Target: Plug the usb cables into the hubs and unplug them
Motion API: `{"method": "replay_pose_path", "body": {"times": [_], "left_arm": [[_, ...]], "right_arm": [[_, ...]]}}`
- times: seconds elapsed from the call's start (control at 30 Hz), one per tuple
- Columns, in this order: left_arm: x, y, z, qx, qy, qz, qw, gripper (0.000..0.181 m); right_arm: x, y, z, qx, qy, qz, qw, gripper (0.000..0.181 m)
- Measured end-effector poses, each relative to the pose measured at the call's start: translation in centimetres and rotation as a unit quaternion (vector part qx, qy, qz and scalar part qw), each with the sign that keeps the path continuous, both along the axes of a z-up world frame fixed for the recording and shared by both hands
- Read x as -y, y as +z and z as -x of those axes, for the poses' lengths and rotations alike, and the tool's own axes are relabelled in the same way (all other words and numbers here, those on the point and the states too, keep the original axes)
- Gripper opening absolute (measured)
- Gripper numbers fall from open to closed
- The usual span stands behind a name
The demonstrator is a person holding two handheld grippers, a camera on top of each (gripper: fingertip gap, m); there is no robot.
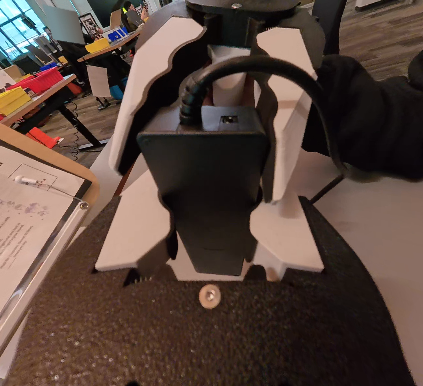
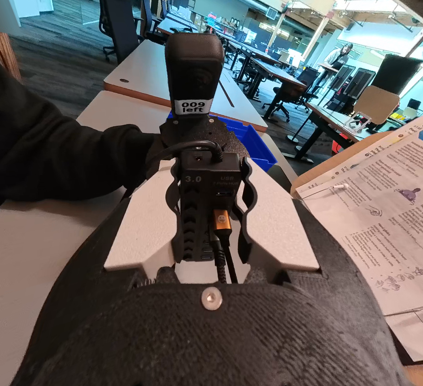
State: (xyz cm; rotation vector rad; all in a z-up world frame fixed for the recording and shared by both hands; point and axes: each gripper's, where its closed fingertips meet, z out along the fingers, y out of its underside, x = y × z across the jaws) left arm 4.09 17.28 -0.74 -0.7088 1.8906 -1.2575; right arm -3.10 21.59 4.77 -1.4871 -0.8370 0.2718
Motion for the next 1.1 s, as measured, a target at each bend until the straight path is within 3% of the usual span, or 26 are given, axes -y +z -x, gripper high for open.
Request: {"method": "replay_pose_path", "body": {"times": [0.27, 0.43, 0.63, 0.9, 1.1], "left_arm": [[-0.6, -0.7, -0.7, -0.008, 0.015, -0.021, 1.000, 0.062], [-1.5, -0.2, -0.7, 0.003, 0.015, 0.015, 1.000, 0.062], [-2.9, 1.3, 0.5, 0.045, 0.003, 0.048, 0.998, 0.063], [-2.7, -0.3, 0.1, 0.039, 0.001, 0.007, 0.999, 0.063], [-2.5, -0.6, 0.1, 0.041, -0.006, 0.007, 0.999, 0.063]], "right_arm": [[-0.1, -0.5, -0.7, 0.014, -0.016, 0.002, 1.000, 0.054], [0.2, -0.4, -3.1, 0.024, -0.061, -0.002, 0.998, 0.055], [-0.2, -1.4, -4.8, 0.012, -0.075, 0.016, 0.997, 0.043], [-1.1, -3.6, -3.8, 0.012, -0.060, 0.076, 0.995, 0.017], [-1.2, -3.9, -3.8, 0.003, -0.056, 0.088, 0.995, 0.016]]}}
